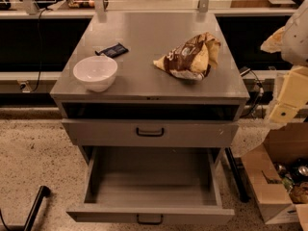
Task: Close middle drawer
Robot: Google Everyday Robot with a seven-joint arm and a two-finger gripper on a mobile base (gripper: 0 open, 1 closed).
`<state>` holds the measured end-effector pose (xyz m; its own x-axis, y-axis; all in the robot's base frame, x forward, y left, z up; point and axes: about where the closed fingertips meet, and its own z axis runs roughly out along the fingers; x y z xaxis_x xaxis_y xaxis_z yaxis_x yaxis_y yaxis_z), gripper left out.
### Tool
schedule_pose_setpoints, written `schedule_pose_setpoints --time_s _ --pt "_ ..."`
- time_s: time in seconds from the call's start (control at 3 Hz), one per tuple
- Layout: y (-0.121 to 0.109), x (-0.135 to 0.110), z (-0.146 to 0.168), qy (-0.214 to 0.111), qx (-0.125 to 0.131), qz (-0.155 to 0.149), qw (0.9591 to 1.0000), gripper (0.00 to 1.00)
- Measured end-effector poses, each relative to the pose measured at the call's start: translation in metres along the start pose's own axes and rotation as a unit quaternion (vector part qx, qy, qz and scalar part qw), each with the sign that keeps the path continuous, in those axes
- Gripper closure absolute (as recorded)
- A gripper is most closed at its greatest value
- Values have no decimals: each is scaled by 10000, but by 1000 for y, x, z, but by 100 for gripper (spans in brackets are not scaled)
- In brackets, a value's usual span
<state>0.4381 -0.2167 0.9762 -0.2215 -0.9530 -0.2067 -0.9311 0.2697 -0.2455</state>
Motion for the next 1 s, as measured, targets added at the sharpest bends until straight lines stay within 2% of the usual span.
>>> schedule_pose_setpoints --time_s 0.33,0.67,1.0 --pt "0 0 0 0 0 0 10000 0" --pt "16 6 36 -107 -245 47 9996 0" --pt "62 -3 81 -764 -442 -111 9960 0"
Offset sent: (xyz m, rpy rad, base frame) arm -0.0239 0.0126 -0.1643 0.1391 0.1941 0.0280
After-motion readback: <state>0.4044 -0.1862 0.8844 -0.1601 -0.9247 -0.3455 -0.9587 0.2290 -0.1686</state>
